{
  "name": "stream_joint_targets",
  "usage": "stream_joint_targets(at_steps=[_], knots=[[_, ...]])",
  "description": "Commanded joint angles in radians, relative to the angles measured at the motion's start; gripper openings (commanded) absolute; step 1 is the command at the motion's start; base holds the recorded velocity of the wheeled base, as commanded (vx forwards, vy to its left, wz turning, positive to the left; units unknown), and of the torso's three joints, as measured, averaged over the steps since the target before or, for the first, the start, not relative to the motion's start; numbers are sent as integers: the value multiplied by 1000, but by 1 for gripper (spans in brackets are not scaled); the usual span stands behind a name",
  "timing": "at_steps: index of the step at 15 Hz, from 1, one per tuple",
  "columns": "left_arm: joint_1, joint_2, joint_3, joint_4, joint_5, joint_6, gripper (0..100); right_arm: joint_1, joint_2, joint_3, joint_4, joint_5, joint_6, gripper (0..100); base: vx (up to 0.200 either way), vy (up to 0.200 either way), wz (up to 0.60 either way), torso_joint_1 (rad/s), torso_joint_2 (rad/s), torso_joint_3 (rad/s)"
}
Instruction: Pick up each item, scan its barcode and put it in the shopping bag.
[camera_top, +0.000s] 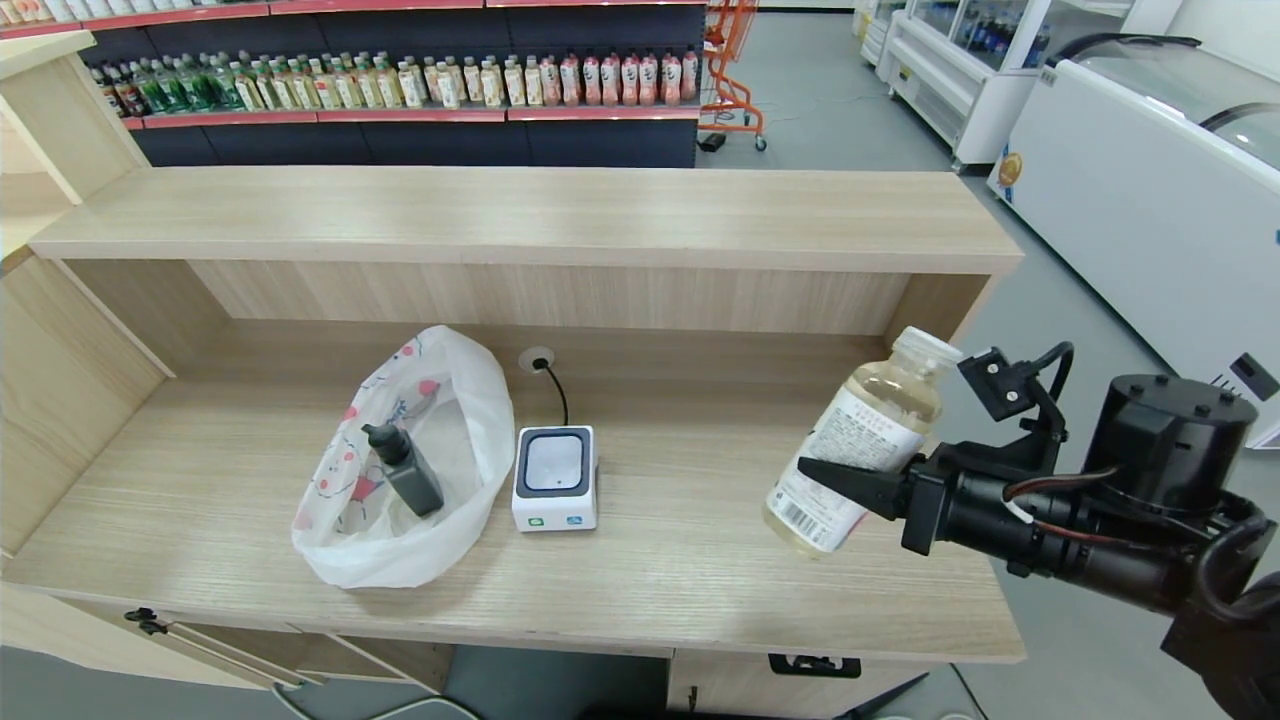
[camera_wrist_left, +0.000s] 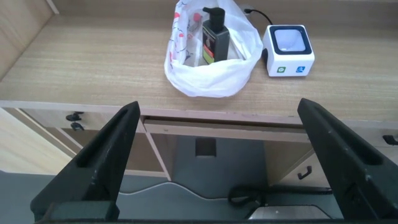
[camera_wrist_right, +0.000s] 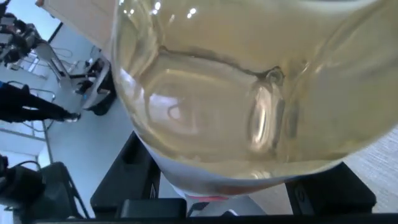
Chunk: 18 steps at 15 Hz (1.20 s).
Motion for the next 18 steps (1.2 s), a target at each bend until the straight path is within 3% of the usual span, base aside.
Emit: stream_joint_targets(at_steps=[1, 3, 4, 6, 9, 10, 12, 18], knots=[[0, 2, 0, 0, 0, -1, 100, 40, -17, 40, 9, 1, -6, 0, 0, 0, 0, 0, 0, 0], [0, 0, 0, 0, 1, -1, 100, 66, -33, 56, 93, 17, -127, 0, 0, 0, 0, 0, 0, 0], [0, 2, 0, 0, 0, -1, 100, 66, -34, 29, 112, 72, -141, 0, 0, 0, 0, 0, 0, 0], [0, 2, 0, 0, 0, -1, 100, 80, -36, -3, 118, 107, -116, 0, 0, 0, 0, 0, 0, 0], [0, 2, 0, 0, 0, -1, 100, 137, -57, 8, 116, 119, 34, 0, 0, 0, 0, 0, 0, 0], [0, 2, 0, 0, 0, -1, 100, 135, -63, 17, 130, 185, 54, 0, 0, 0, 0, 0, 0, 0], [0, 2, 0, 0, 0, -1, 100, 137, -63, 22, 150, 262, 46, 0, 0, 0, 0, 0, 0, 0], [0, 0, 0, 0, 0, -1, 100, 174, -40, 16, 150, 296, -11, 0, 0, 0, 0, 0, 0, 0]])
